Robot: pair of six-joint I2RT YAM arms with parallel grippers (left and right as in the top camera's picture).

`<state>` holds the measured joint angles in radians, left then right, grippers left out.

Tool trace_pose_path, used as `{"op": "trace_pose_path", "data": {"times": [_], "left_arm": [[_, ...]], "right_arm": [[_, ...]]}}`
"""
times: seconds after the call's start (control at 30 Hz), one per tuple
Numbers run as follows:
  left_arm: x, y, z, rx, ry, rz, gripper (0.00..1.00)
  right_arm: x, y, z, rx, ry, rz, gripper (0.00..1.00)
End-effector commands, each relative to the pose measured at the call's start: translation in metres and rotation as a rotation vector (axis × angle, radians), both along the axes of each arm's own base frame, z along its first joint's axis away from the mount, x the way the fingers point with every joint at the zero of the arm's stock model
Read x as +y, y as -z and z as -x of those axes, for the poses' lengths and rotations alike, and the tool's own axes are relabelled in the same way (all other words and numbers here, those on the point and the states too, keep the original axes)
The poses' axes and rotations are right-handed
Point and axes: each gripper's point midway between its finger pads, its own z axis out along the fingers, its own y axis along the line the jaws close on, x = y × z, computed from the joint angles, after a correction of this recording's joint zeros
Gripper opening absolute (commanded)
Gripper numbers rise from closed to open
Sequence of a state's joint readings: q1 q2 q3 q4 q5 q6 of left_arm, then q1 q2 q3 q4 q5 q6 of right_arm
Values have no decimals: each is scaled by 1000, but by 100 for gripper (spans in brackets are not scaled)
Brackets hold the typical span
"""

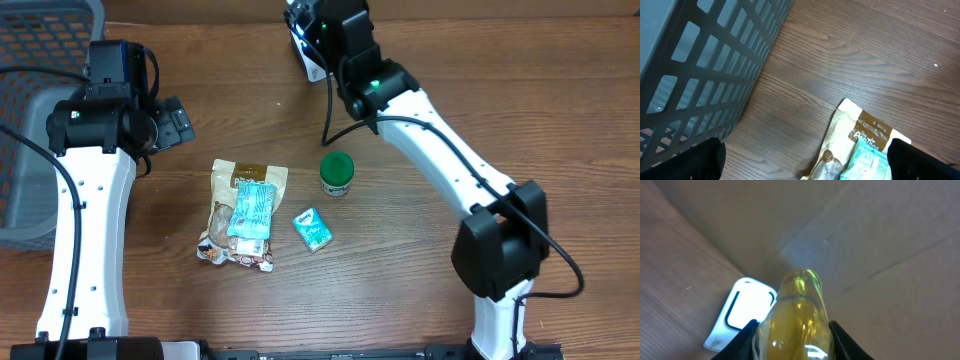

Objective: Scan the item barcode
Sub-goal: 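Carry the oil bottle to the white scanner and hold it under it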

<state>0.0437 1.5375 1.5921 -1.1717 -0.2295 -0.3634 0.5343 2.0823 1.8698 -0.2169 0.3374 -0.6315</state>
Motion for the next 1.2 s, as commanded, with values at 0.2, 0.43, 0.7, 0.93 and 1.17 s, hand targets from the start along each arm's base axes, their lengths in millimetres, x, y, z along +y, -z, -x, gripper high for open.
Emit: {"op": "trace_pose_path", "data": {"times": [0.2, 0.43, 0.7, 0.93, 1.17], "left_arm": [[3, -5, 0, -11, 3, -18, 99], [3, -5, 0, -11, 3, -18, 99], [3, -5, 0, -11, 3, -18, 100], [3, -5, 0, -11, 3, -18, 99], [3, -5, 0, -11, 3, -18, 99]], "right_arm": [[-1, 24, -29, -82, 90, 26, 4], [8, 41, -37, -112, 91, 36, 4], [10, 61, -45, -124, 107, 34, 4], [12, 61, -47, -130, 118, -21, 4], [5, 59, -50, -127, 143, -58, 4]]}}
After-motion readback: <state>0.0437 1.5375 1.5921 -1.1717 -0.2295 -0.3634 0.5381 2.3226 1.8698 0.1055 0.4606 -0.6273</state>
